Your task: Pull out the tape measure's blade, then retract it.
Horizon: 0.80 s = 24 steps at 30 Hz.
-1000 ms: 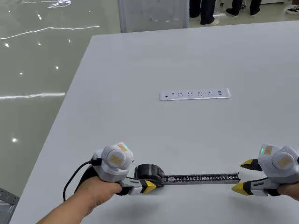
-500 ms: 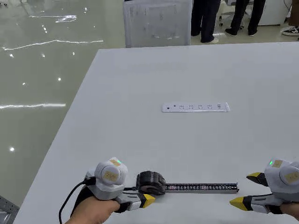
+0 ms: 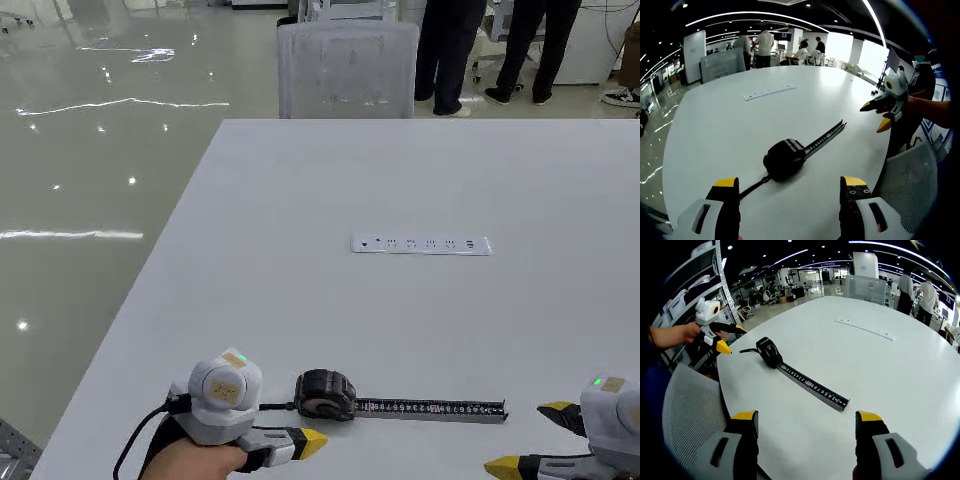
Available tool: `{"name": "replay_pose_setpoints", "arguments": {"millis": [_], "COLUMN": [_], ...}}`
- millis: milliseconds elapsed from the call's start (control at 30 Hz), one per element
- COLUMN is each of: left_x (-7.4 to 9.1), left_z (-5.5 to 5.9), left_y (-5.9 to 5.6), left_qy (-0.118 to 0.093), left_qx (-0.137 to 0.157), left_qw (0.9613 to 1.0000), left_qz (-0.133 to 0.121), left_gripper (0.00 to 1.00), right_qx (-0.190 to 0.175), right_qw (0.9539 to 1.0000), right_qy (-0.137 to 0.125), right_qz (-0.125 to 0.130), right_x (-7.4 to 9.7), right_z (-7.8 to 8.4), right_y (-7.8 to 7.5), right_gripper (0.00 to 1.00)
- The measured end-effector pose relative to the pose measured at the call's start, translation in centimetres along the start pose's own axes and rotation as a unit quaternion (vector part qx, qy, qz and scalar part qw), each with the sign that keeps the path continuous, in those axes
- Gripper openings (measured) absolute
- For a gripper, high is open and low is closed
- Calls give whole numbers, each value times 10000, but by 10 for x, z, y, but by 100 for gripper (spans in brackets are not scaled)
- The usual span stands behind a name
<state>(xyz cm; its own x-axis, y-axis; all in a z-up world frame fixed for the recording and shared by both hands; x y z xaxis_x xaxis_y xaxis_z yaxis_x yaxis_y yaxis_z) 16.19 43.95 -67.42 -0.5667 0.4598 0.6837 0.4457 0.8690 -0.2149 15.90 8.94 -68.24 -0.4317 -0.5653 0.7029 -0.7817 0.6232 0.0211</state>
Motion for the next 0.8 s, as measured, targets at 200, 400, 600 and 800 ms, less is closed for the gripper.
{"name": "replay_pose_setpoints", "arguments": {"millis": [200,400,600,800], "left_x": [8,18,29,42], "left_z": [4,5,7,8], "left_y": [-7,-13,-18,-21], "left_qy": [-53,-92,-103,-139], "left_qx": [83,105,168,251], "left_qw": [9999,9999,9998,9995], "left_qz": [18,17,-18,-116], "left_gripper": [81,84,88,92], "right_qx": [-187,-326,-491,-584], "right_qw": [9997,9990,9978,9965], "right_qy": [-106,-155,-298,-406], "right_qz": [131,254,336,449], "right_x": [15,28,40,56], "right_z": [0,0,-6,-12], "right_y": [10,18,27,36], "right_gripper": [80,85,90,94]}}
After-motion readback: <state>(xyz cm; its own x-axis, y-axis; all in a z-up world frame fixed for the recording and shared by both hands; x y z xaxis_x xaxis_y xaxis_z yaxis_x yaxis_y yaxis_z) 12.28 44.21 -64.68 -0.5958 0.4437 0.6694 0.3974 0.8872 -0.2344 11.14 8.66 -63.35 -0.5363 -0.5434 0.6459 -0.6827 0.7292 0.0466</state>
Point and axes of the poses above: the centre of the closed fingertips' face, and the gripper's own axes: x roughly backward along the fingers, y roughly to its left, z roughly out of its underside, the point moved 7 cm from there along x, roughly backward along the fingers, and after that the axes turned 10 degrees about x, right-handed, at the moved point
